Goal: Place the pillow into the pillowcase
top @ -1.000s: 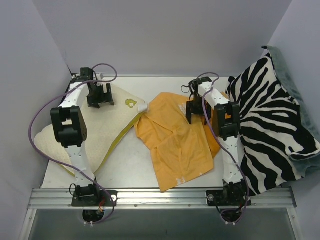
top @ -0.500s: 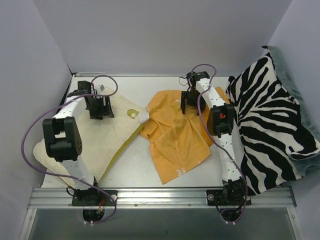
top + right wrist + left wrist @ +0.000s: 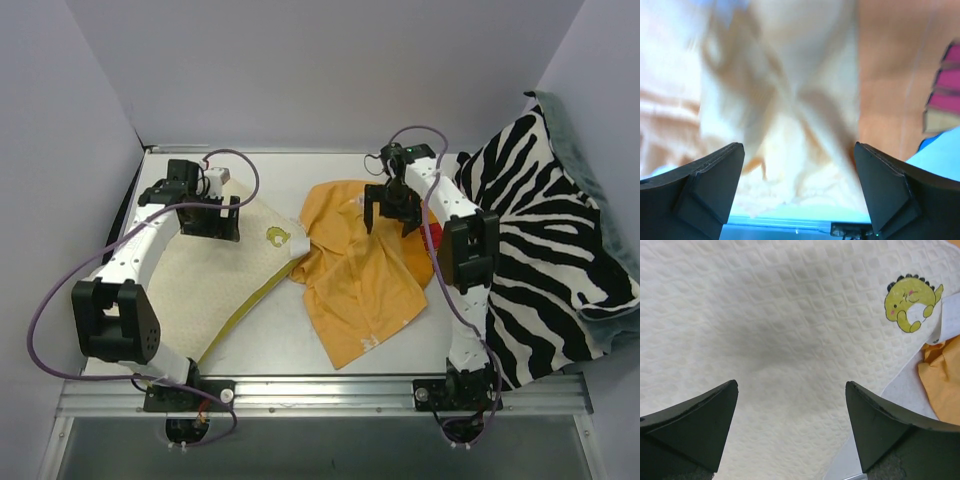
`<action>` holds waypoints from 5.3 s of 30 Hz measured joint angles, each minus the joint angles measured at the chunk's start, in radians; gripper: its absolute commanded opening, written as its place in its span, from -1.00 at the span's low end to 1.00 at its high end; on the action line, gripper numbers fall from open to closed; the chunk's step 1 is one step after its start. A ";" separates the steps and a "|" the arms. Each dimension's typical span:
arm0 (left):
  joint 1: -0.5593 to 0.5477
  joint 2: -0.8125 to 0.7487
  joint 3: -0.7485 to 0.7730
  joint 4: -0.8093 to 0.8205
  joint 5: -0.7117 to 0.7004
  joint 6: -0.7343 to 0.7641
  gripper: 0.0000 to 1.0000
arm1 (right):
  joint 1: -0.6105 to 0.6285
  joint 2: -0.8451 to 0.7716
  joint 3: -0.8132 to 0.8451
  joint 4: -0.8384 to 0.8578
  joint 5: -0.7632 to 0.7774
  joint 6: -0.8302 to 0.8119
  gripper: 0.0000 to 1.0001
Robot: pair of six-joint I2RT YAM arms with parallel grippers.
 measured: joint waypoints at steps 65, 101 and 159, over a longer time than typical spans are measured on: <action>-0.288 -0.338 -0.270 -0.019 0.003 -0.072 -1.00 | 0.247 0.171 0.132 0.234 -0.056 0.041 0.05; -0.593 -0.052 -0.126 -0.135 0.160 0.181 -1.00 | 0.164 -0.319 -0.233 0.185 0.005 0.002 -1.00; -0.560 -0.066 -0.068 0.088 0.142 -0.081 0.95 | 0.172 -0.298 -0.196 0.217 -0.248 -0.005 -0.76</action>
